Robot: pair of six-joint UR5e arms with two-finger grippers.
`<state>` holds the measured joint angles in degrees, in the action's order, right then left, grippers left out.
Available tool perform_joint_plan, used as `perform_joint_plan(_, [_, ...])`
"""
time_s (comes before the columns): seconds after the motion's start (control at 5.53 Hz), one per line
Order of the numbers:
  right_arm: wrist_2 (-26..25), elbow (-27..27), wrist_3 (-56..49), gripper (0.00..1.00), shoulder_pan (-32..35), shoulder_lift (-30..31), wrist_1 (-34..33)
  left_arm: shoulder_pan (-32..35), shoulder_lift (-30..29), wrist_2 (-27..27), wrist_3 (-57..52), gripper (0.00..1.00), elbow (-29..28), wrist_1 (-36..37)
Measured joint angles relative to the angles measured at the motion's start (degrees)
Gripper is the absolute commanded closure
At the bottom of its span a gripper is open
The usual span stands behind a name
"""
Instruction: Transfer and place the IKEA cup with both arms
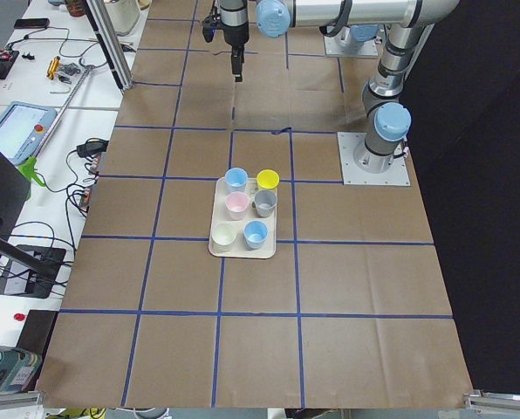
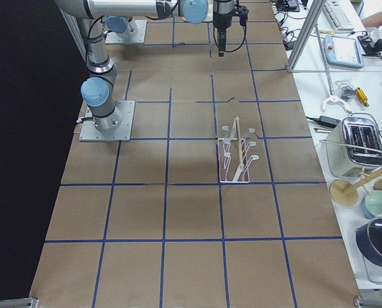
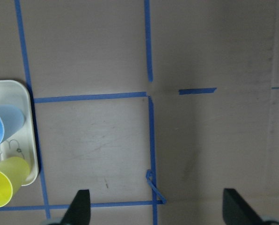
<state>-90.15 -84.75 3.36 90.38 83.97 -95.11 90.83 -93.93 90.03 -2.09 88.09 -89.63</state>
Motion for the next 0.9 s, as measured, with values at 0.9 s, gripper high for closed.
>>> perform_joint_plan(0.9, [-0.04, -0.03, 0.05, 0.0, -0.03, 0.01, -0.14, 1.91, 1.45, -1.57, 4.83, 0.03, -5.27, -3.89])
